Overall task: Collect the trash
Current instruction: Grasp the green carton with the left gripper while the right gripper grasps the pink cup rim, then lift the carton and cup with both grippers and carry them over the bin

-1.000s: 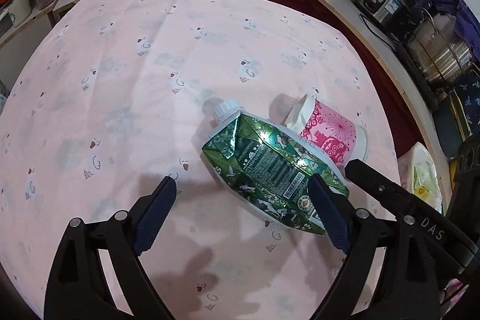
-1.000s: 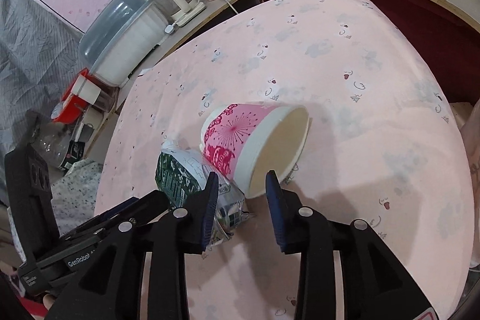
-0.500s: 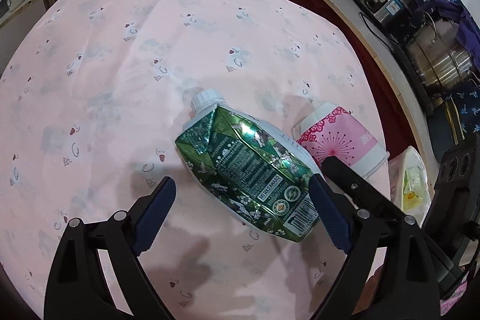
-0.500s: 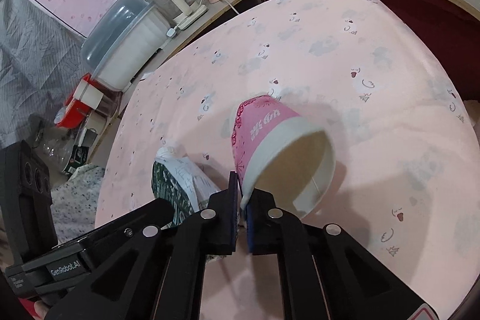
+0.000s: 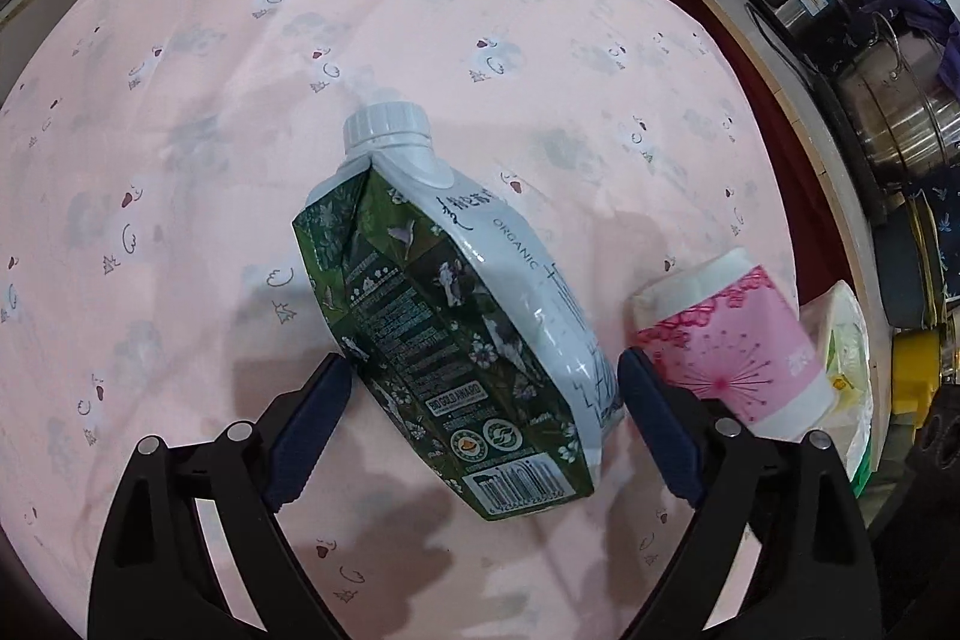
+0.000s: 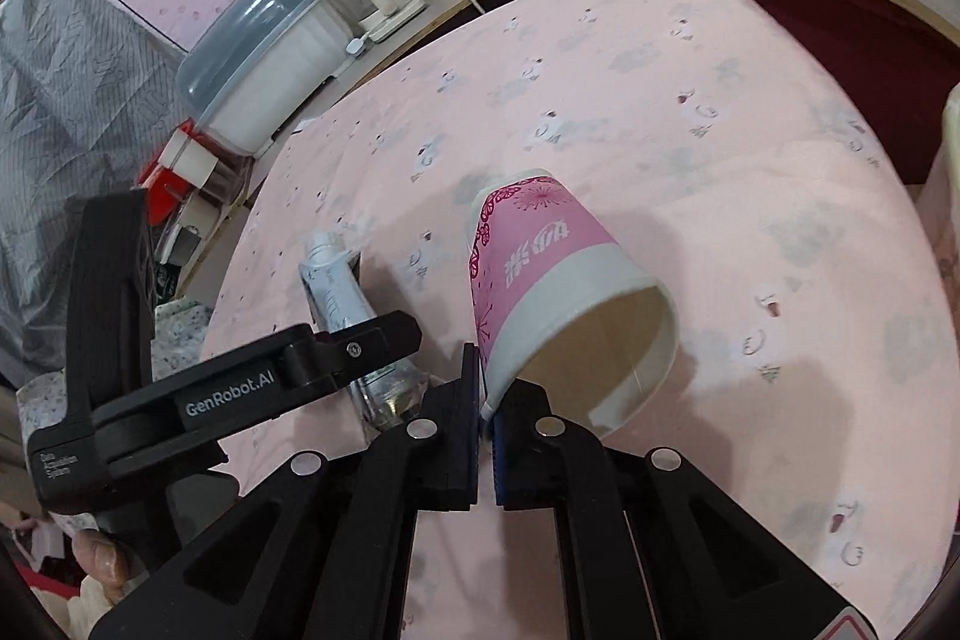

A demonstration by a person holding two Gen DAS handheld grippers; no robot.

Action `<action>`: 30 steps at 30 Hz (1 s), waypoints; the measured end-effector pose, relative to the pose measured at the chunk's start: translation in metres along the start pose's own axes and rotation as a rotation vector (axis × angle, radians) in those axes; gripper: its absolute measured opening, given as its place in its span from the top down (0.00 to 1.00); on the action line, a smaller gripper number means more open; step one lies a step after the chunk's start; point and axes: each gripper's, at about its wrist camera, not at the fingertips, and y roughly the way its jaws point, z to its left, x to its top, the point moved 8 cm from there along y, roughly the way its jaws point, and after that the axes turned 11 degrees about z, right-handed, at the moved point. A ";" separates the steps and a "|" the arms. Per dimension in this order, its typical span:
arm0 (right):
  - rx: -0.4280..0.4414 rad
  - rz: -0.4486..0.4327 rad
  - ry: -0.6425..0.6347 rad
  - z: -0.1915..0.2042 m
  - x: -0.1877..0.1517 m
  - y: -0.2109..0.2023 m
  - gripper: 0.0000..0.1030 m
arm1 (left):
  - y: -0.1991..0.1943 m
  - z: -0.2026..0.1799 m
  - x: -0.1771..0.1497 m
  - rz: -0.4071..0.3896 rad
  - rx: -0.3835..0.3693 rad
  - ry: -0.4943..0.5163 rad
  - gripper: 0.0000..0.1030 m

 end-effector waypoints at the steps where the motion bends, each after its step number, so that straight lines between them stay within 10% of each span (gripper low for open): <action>1: -0.005 -0.007 0.005 -0.003 0.001 -0.004 0.95 | 0.000 -0.001 0.001 -0.006 0.007 0.006 0.17; 11: -0.071 -0.103 0.027 -0.012 0.010 -0.043 0.95 | -0.019 -0.038 -0.007 -0.074 0.057 0.218 0.58; 30: -0.090 -0.119 0.041 -0.014 0.006 -0.054 0.95 | -0.025 -0.007 0.005 -0.104 0.186 0.211 0.69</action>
